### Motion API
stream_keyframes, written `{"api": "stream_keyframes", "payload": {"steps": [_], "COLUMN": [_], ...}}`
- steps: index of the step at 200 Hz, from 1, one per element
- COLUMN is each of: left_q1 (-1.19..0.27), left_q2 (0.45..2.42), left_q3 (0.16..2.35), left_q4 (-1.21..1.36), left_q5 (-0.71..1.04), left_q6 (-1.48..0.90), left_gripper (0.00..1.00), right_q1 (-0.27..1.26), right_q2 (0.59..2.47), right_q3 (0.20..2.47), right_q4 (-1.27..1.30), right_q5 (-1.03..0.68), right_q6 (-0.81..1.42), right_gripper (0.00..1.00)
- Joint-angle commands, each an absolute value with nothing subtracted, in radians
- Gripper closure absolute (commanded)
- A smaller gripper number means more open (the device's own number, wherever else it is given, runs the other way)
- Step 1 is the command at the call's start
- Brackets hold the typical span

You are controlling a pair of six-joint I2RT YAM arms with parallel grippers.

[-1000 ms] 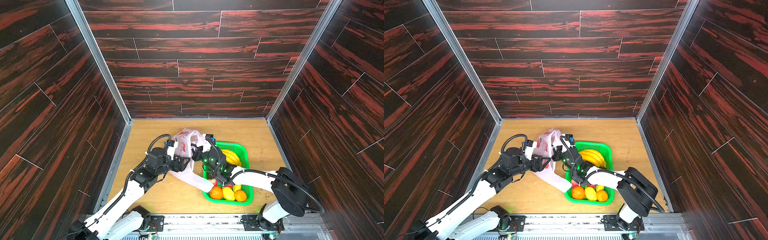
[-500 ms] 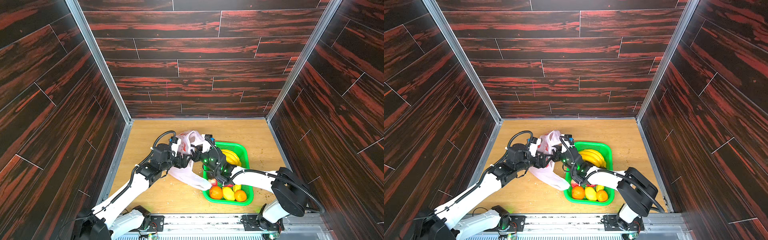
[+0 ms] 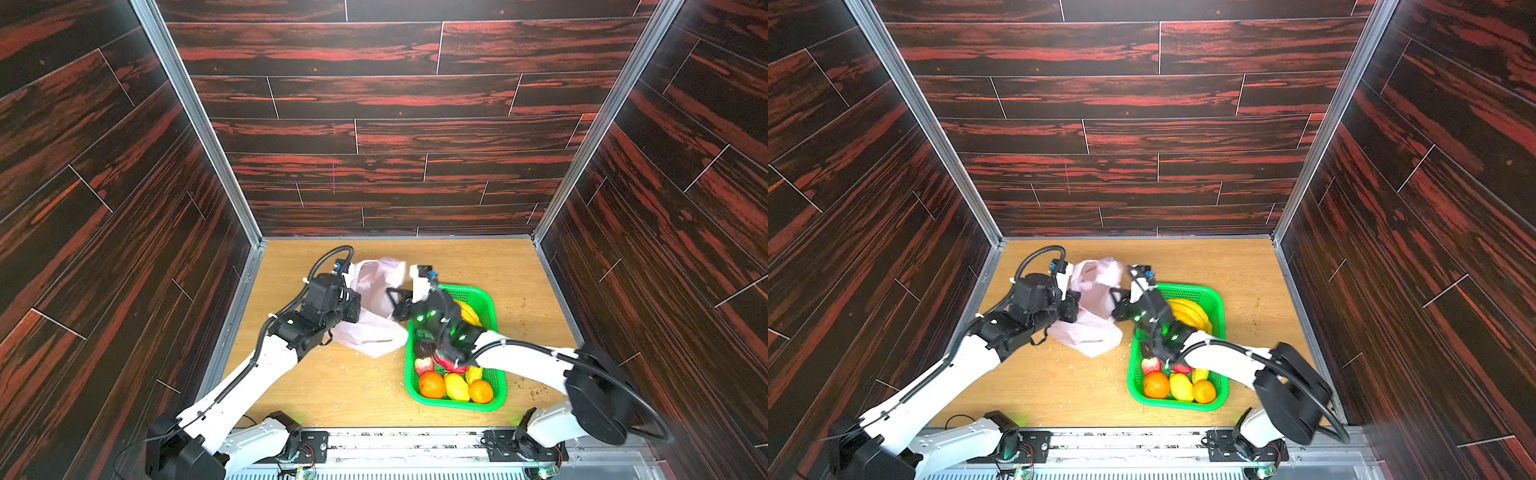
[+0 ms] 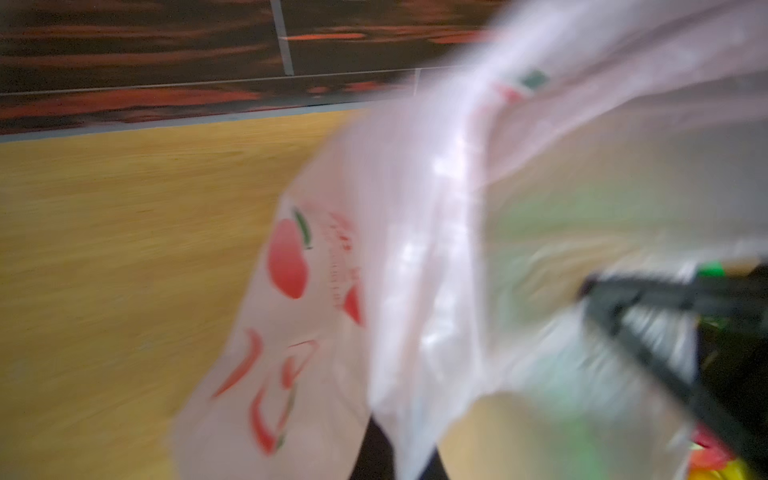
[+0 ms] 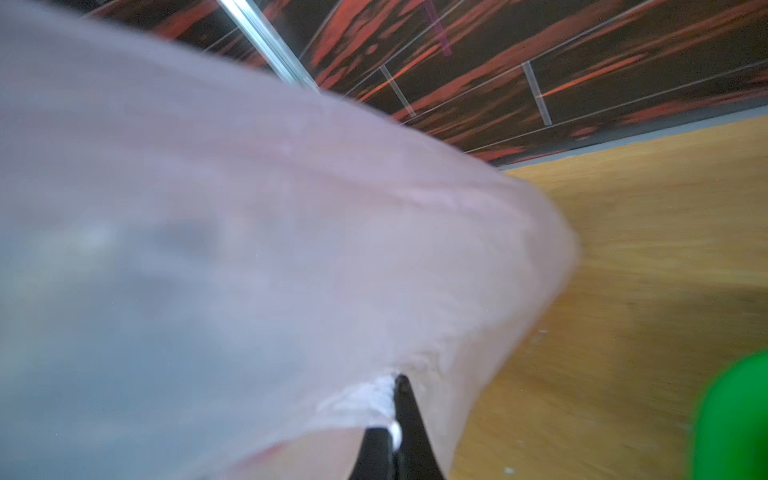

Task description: Place the fake fruits into the plastic bag and tie a complex knot

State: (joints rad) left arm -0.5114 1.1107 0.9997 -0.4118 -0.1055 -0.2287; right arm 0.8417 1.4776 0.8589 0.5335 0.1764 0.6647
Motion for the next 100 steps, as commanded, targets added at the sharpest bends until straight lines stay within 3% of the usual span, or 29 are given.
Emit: {"api": "stream_keyframes", "payload": {"steps": [1,44,81,100], "left_q1": [-0.503,-0.424,-0.362,-0.362], "left_q2": [1.065,1.115,1.194,1.221], "left_q3": [1.092,1.321,1.449,1.448], "left_q4": [-0.673,-0.945,-1.046,-1.037], "left_q5": [-0.22,-0.134,-0.064,0.014], "left_q6": [-0.211,-0.229,-0.274,-0.316], "left_gripper": [1.0,1.0,1.0,1.0], "right_q1": [0.755,0.688,0.688,0.688], "right_q2": [1.448,1.54,1.561,1.524], "right_q3": [0.835,0.909,0.921,0.89], "right_q4": [0.383,0.247,0.278,0.327], "right_q5": [0.044,-0.102,-0.163,-0.175], "right_q6": [0.69,0.602,0.568,0.527], "right_gripper": [1.0,1.0,1.0,0.77]}}
